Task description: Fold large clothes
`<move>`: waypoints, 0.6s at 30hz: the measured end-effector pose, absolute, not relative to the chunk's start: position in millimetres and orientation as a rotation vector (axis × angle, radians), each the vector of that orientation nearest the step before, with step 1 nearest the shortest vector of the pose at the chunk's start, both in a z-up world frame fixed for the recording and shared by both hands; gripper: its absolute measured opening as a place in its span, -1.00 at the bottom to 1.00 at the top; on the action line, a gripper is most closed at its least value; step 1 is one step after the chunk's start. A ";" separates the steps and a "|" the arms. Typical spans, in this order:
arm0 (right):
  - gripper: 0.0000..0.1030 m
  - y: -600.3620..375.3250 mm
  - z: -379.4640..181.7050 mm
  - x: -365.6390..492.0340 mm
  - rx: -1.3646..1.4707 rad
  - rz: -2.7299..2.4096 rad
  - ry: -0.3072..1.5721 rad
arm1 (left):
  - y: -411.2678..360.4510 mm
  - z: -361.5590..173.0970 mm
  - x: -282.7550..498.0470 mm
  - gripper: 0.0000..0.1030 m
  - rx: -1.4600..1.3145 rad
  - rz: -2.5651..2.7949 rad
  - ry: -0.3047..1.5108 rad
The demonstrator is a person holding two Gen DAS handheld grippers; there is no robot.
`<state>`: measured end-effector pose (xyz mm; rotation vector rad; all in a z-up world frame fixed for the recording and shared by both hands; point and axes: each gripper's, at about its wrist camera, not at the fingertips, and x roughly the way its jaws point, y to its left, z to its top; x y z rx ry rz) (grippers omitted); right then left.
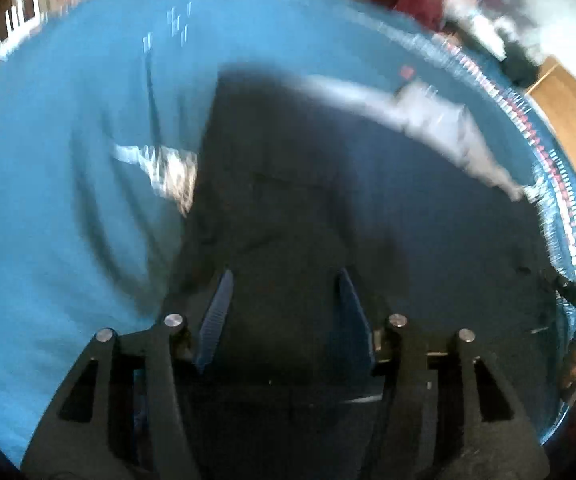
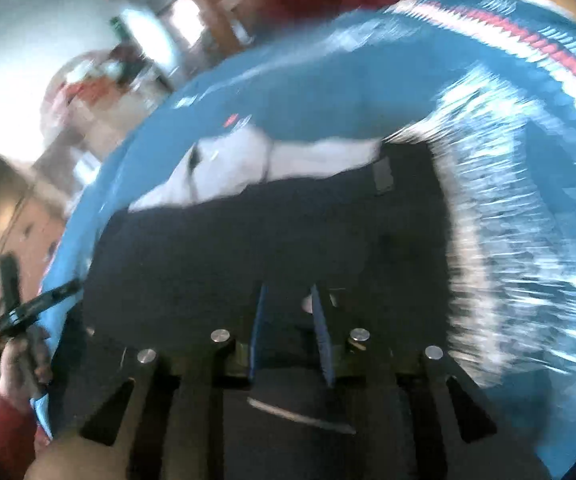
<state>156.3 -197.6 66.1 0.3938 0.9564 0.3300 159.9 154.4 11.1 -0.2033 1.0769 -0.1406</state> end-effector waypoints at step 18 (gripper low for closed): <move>0.09 -299.8 58.1 -65.6 0.540 0.259 1.113 | 270.9 24.1 -65.1 0.15 -0.475 -0.083 1.050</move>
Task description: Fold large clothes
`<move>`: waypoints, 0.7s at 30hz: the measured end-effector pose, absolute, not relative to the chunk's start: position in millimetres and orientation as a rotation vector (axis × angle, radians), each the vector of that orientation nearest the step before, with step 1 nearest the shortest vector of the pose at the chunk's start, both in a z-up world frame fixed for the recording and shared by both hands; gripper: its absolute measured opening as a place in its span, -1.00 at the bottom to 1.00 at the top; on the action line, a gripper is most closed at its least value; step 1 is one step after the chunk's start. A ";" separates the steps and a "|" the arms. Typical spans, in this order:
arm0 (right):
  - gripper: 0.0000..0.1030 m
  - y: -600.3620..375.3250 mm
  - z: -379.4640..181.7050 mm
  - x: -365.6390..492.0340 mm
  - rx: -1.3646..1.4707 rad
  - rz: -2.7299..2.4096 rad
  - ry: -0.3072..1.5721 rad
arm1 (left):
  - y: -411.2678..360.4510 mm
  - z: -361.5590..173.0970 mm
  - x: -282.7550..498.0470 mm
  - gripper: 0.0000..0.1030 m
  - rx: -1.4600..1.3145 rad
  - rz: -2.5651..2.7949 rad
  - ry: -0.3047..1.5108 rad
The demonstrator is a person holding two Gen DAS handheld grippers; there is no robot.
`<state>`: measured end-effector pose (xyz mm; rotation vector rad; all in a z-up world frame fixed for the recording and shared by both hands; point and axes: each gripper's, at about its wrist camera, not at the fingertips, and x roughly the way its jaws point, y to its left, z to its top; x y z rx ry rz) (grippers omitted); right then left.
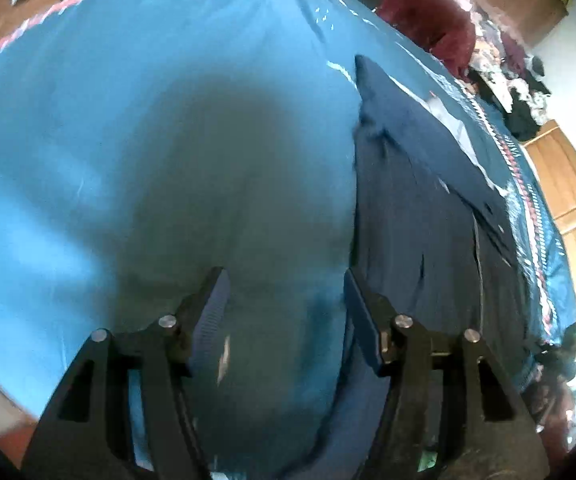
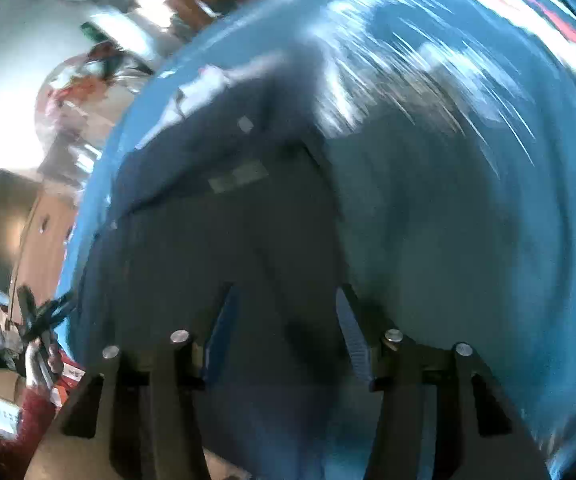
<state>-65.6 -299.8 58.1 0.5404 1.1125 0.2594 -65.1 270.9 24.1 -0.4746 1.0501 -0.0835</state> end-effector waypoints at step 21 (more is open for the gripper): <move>0.34 -254.3 45.3 -171.6 0.381 0.263 1.168 | 253.9 23.0 -139.5 0.34 -0.322 -0.179 1.101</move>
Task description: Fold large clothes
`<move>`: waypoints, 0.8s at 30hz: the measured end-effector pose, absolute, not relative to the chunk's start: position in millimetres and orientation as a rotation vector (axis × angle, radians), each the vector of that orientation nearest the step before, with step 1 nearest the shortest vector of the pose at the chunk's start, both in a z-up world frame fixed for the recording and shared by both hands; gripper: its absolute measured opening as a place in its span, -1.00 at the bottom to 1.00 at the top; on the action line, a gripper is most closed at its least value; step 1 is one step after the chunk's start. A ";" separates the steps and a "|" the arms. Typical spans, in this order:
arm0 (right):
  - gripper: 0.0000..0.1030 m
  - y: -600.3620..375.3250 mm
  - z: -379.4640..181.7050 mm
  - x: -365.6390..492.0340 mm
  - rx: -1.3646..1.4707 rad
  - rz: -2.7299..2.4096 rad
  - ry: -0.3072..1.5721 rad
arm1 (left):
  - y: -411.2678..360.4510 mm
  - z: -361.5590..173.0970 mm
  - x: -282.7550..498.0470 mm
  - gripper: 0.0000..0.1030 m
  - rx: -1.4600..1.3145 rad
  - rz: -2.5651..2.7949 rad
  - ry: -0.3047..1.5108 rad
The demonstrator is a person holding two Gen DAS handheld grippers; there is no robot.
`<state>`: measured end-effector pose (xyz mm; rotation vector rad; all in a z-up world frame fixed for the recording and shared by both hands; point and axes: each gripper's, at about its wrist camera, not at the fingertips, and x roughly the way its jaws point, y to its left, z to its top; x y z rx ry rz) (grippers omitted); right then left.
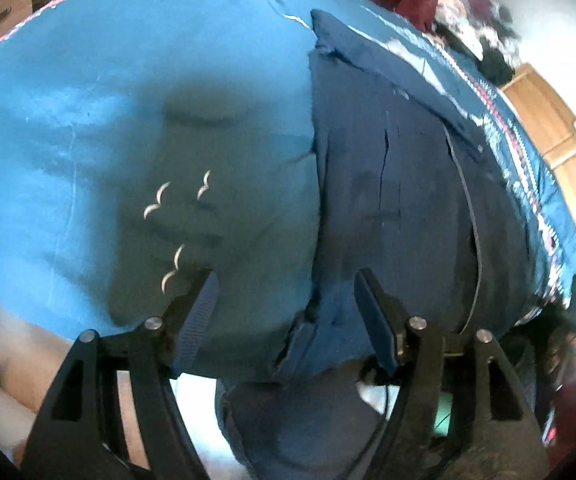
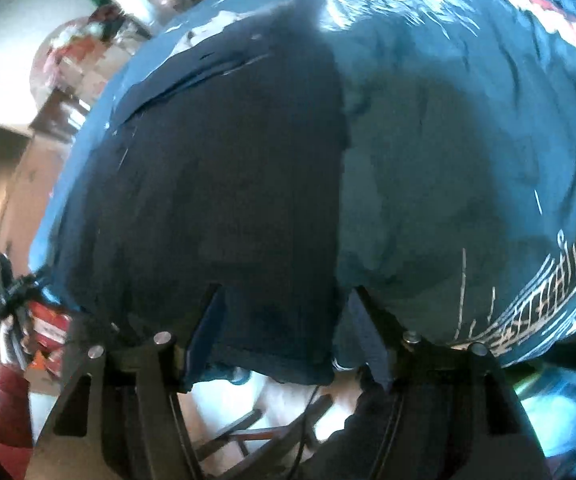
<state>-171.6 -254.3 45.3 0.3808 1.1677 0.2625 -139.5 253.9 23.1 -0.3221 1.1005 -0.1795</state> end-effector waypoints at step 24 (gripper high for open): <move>0.34 -237.8 19.3 -181.6 0.284 0.271 1.198 | 245.8 9.6 -154.6 0.35 -0.300 -0.291 1.115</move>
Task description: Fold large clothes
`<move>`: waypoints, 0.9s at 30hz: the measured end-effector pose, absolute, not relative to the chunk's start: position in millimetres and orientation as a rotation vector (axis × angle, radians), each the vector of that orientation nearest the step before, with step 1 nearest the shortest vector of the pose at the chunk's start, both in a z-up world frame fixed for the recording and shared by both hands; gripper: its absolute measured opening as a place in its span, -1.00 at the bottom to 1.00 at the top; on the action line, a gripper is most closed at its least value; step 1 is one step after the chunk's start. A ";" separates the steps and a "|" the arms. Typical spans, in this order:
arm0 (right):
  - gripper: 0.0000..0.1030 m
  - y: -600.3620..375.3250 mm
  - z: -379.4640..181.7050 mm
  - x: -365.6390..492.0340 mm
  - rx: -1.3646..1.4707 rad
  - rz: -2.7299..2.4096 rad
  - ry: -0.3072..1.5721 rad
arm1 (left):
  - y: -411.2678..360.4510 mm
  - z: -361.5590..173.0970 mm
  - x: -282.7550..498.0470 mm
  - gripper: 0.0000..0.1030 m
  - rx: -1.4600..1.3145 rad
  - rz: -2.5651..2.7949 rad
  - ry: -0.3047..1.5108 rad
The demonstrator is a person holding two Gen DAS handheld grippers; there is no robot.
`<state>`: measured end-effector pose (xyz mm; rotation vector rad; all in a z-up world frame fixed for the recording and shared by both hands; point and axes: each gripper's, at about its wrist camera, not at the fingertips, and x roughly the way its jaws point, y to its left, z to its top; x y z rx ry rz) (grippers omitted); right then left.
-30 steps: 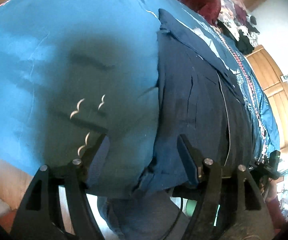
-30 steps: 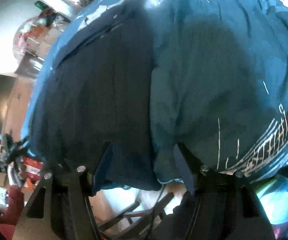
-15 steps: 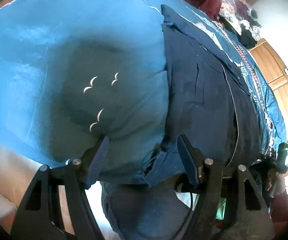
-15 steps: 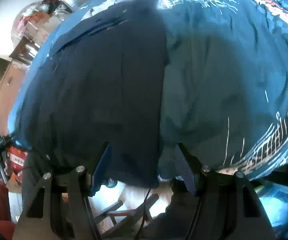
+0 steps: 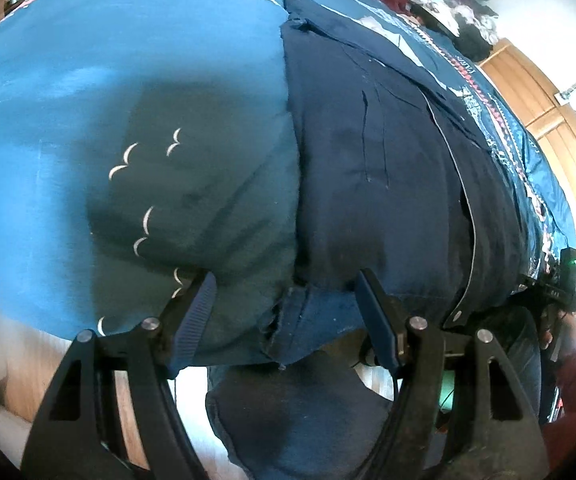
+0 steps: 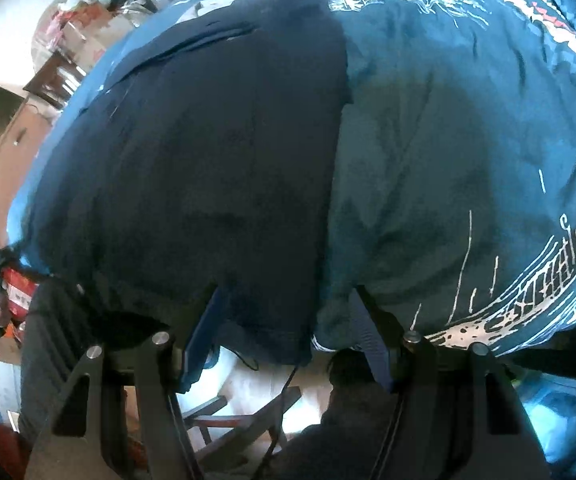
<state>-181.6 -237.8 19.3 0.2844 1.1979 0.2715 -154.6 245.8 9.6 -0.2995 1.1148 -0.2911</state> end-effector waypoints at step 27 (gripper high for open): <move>0.46 -227.6 6.6 -179.2 0.374 0.365 1.240 | 237.5 4.3 -158.9 -0.53 -0.285 -0.427 1.162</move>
